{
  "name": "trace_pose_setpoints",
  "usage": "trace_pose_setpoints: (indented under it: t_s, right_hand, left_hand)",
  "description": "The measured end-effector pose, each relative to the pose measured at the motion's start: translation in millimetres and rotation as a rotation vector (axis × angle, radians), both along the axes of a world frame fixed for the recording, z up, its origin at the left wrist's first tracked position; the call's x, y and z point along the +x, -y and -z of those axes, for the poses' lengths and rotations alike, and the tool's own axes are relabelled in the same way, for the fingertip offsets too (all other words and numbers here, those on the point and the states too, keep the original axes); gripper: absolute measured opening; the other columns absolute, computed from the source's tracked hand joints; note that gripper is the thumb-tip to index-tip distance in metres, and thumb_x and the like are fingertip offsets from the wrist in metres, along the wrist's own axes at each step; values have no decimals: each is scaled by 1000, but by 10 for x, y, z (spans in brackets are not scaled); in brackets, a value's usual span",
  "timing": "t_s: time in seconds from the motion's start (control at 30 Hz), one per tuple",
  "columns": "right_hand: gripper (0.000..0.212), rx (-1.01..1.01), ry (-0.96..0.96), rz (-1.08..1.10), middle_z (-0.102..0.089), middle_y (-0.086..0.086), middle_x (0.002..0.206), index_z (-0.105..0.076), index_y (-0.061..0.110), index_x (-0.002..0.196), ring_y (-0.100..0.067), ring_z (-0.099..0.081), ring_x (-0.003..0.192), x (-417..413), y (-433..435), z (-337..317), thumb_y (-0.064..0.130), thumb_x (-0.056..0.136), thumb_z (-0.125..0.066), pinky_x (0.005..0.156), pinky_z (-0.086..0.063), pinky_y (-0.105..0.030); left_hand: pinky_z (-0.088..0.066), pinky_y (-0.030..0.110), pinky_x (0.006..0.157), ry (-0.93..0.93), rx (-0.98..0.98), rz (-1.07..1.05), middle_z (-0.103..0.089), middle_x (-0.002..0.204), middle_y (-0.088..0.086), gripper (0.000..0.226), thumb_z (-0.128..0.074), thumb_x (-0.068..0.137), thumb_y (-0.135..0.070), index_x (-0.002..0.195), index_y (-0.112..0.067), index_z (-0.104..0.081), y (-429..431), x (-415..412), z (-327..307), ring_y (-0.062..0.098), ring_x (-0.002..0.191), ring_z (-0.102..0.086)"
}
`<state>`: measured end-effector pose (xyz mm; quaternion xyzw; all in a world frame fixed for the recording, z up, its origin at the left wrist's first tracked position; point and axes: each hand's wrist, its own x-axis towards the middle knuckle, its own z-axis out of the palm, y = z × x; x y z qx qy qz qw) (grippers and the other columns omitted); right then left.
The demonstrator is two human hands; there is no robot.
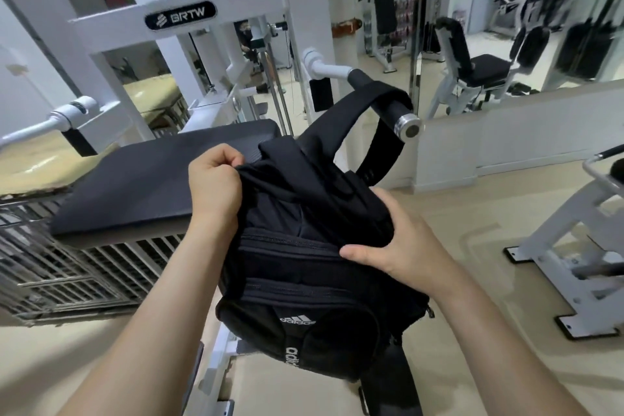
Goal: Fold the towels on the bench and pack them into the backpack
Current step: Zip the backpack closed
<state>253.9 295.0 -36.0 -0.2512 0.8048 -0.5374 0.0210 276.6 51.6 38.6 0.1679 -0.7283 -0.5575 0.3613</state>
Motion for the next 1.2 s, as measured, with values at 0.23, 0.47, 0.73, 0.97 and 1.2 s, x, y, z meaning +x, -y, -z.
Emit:
trace_pose_setpoints:
  t_s: [0.23, 0.47, 0.73, 0.97, 1.2]
  right_hand:
    - [24, -217, -271, 508, -50, -1, 51, -58, 10, 69, -18, -42, 48, 214, -235, -119, 22, 86, -70, 50, -40, -39]
    - [23, -293, -271, 505, -56, -4, 58, -62, 8, 73, -21, -49, 55, 387, -599, -296, 25, 86, -71, 52, -40, -35]
    - [62, -199, -135, 152, -67, 28, 71, -67, 54, 73, 10, -63, 74, 395, -1066, -330, -7, 76, -72, 65, -42, -5]
    - [29, -30, -142, 128, -72, 11, 85, -73, 26, 84, -10, -68, 86, 291, -853, -115, 1, 70, -74, 77, -54, -43]
    - [35, -161, -106, 57, -73, 13, 78, -74, 28, 80, -3, -66, 76, 267, -339, -105, -4, 67, -66, 69, -51, -20]
  left_hand:
    - [-34, 28, 57, 111, 58, 352, -49, 62, 7, 35, -33, 52, 11, 54, -18, -51, -419, -281, -83, 20, 64, -43]
    - [-50, 44, 95, 240, -9, 859, -53, 137, 20, 84, -34, 73, 31, 142, -17, -41, -818, -504, -109, 31, 126, -52]
    - [-47, 35, 82, 258, -265, 1181, -63, 98, -4, 77, -52, 77, 22, 137, -26, -46, -1083, -188, -22, 15, 93, -57]
    - [-41, 30, 105, 719, -777, 1274, -50, 131, -19, 68, -73, 76, -18, 134, -42, -46, -893, 183, -66, 3, 126, -47]
    - [-50, 35, 81, 469, -932, 473, -71, 102, -7, 59, -72, 76, -37, 128, -35, -44, -898, 745, 320, 20, 97, -65]
